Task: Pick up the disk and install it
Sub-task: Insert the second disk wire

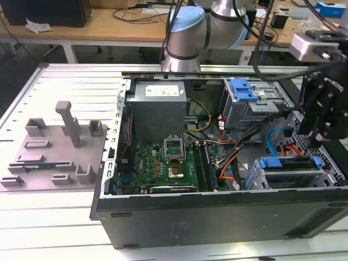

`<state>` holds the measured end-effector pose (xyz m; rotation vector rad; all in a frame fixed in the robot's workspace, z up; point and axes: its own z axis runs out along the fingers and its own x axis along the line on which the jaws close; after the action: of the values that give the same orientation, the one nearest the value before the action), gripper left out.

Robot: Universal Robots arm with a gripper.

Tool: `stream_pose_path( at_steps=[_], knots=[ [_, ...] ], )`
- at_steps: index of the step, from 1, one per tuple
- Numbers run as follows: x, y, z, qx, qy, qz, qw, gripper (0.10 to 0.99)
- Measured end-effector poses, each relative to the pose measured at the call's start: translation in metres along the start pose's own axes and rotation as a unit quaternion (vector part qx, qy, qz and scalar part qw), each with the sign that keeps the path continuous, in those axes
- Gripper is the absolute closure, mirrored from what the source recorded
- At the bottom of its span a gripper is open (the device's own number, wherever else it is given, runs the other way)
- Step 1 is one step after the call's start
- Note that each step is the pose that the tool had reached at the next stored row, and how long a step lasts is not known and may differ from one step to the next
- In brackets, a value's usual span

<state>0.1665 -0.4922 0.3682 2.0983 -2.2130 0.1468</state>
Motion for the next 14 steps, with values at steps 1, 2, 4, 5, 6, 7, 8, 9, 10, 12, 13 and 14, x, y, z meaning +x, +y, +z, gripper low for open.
stream_pose_path(
  at_steps=[1,2,4,5,6,7,8,9,10,12,13,14],
  knots=[
    [-0.0026,0.0003,-0.002,0.0003,0.0059,0.0,1.0,0.663],
    [-0.0046,0.0006,-0.0039,0.0006,0.0119,0.0,0.9999,0.663],
    [-0.0104,0.0016,-0.0098,0.0017,0.0312,0.0,0.9995,0.663],
    [-0.0136,0.0026,-0.0125,0.0022,0.0399,-0.001,0.9992,0.663],
    [-0.0166,0.0038,-0.015,0.0027,0.0471,-0.001,0.9989,0.663],
    [-0.0211,0.0053,-0.0162,0.0031,0.0527,-0.002,0.9986,0.663],
    [-0.0234,0.0062,-0.0166,0.0034,0.0544,-0.003,0.9985,0.663],
    [-0.0243,0.0069,-0.0167,0.0036,0.0547,-0.004,0.9985,0.663],
    [-0.0246,0.0078,-0.0167,0.0038,0.0549,-0.005,0.9985,0.663],
    [-0.0248,0.0093,-0.0168,0.0046,0.0555,-0.009,0.9984,0.663],
    [-0.0248,0.01,-0.0168,0.0052,0.0558,-0.012,0.9984,0.663],
    [-0.0248,0.0114,-0.0168,0.0064,0.0562,-0.019,0.9982,0.663]
  ],
)
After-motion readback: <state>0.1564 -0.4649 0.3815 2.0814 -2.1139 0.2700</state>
